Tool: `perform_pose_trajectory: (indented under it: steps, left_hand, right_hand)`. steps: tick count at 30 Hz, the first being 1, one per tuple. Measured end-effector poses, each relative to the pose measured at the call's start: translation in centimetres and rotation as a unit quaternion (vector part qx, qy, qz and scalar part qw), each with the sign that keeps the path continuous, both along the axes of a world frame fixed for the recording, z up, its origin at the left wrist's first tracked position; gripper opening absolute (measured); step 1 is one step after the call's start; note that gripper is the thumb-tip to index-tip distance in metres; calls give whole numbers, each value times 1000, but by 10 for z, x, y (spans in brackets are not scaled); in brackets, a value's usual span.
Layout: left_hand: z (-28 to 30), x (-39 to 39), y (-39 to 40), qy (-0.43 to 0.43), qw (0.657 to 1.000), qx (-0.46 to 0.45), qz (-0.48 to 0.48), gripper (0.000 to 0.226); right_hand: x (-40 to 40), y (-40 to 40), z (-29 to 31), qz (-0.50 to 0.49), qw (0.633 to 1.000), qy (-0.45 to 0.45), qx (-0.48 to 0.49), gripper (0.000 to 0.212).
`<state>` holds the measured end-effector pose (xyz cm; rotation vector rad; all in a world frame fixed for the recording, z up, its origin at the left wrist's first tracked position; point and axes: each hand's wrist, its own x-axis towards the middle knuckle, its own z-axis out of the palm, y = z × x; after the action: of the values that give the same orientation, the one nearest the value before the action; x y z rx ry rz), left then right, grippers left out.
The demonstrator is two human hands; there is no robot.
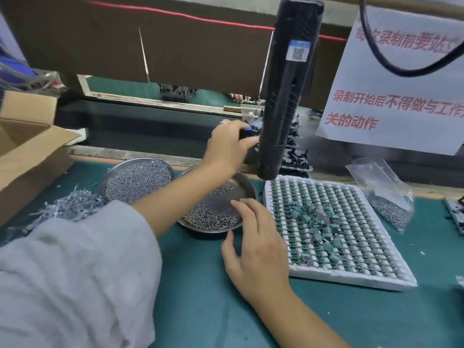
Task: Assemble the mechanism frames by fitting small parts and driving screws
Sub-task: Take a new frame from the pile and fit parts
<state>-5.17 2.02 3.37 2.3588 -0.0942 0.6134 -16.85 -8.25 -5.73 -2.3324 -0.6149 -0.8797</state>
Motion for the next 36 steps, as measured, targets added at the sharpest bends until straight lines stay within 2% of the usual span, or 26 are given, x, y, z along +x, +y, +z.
perform_pose_trajectory:
  steps: [2, 5, 8, 11, 13, 16, 20, 22, 25, 26, 28, 30, 31, 34, 36]
  left_hand:
    - [7, -17, 27, -2, 999, -28, 39, 33]
    - [9, -60, 64, -62, 995, 17, 74, 33]
    - [0, -115, 88, -108, 991, 55, 57, 30]
    - [-15, -172, 96, -128, 984, 124, 13, 36]
    - [-29, -197, 98, -134, 973, 183, -35, 33]
    - [-55, -217, 102, -130, 956, 241, -107, 27]
    - [-78, -220, 105, -110, 936, 298, -150, 29]
    - [-79, -215, 112, -104, 927, 317, -171, 32]
    - [-76, -208, 124, -104, 929, 298, -190, 38]
    - [-74, -205, 128, -112, 938, 284, -163, 39]
    - [-68, -194, 138, -120, 954, 270, -46, 35]
    - [-67, -180, 150, -89, 951, 286, 75, 28]
    - [-67, -174, 156, -61, 945, 303, 106, 26]
    - [-74, -162, 165, 1, 940, 320, 121, 29]
    - [-78, -157, 165, 3, 939, 321, 125, 22]
  right_hand:
    - [-1, 0, 0, 6, 1000, -2, 7, 44]
    - [-2, 1, 0, 12, 999, -19, 32, 40]
    - [-2, 0, -2, 63, 988, -21, 139, 33]
    - [-5, -4, -2, 117, 958, -43, 257, 25]
    - [-7, -6, 0, 131, 950, -82, 272, 22]
    - [-13, -7, 0, 184, 956, -119, 195, 23]
    - [-18, -6, 1, 290, 955, -65, -25, 40]
    - [-18, -4, 1, 307, 942, -30, -128, 51]
    - [-18, -1, 1, 298, 936, -20, -188, 52]
    - [-19, 0, 1, 298, 935, -21, -193, 49]
    - [-18, 0, 2, 299, 932, -23, -203, 41]
    - [-18, 2, 2, 302, 928, -22, -218, 35]
    - [-17, 2, 2, 302, 926, -21, -224, 33]
    - [-17, 3, 1, 297, 927, -23, -226, 32]
    - [-17, 4, 0, 294, 929, -25, -222, 33]
